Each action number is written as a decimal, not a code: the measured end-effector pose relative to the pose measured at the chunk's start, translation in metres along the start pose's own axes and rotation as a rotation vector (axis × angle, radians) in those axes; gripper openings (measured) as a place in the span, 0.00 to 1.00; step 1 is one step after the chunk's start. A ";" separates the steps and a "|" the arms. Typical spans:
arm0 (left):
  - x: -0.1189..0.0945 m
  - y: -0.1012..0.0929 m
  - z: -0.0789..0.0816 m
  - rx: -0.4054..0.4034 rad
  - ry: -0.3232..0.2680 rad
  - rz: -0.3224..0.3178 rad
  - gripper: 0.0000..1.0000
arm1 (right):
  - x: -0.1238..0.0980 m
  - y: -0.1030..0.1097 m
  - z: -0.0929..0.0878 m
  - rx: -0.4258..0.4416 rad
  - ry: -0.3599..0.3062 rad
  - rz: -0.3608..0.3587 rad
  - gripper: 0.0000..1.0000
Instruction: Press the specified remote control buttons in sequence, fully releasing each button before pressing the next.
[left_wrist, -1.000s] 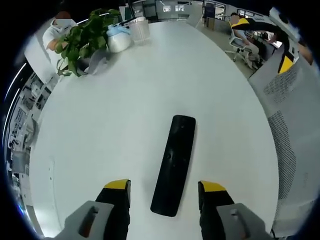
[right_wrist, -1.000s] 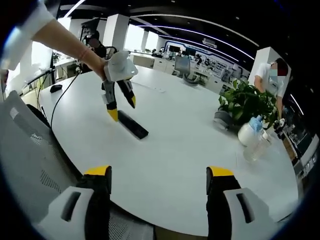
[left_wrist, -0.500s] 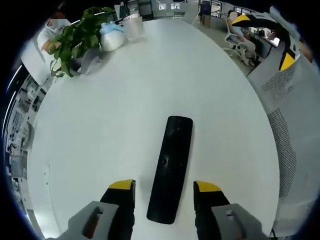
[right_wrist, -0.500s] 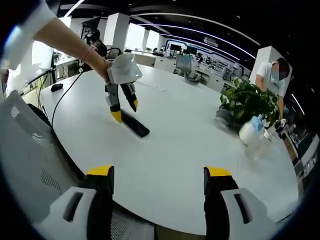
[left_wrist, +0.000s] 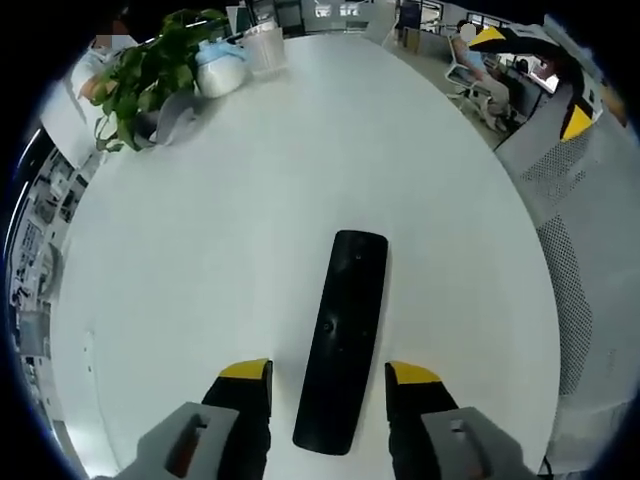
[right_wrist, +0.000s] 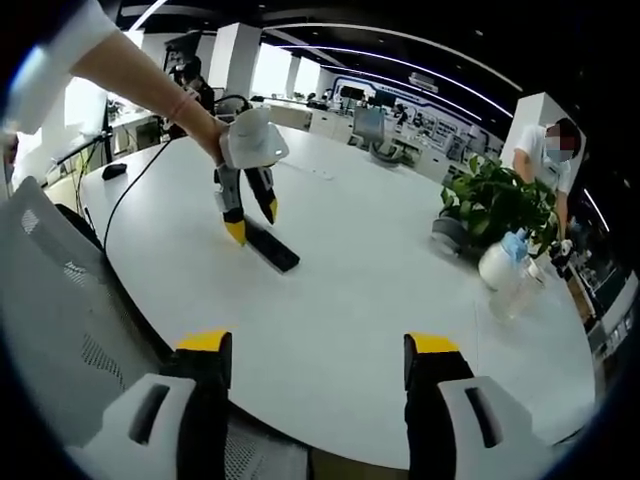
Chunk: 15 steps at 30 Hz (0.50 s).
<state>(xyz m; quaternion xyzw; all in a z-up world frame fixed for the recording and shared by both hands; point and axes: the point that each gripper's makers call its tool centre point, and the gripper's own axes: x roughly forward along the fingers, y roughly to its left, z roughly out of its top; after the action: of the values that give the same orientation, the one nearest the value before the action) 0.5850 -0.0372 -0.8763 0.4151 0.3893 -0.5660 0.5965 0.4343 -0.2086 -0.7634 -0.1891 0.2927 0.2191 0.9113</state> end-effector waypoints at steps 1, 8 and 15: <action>0.000 0.000 0.000 -0.001 -0.001 -0.001 0.46 | 0.000 0.000 0.000 0.001 0.000 0.001 0.72; 0.000 -0.002 0.000 -0.011 -0.006 -0.014 0.45 | 0.000 0.001 0.000 0.001 0.003 0.003 0.72; 0.001 -0.008 0.002 0.005 -0.006 -0.030 0.45 | 0.001 0.002 -0.001 -0.002 0.006 0.009 0.71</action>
<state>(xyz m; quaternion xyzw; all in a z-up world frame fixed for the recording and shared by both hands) 0.5773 -0.0400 -0.8772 0.4092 0.3922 -0.5771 0.5880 0.4334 -0.2073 -0.7648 -0.1892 0.2961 0.2229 0.9093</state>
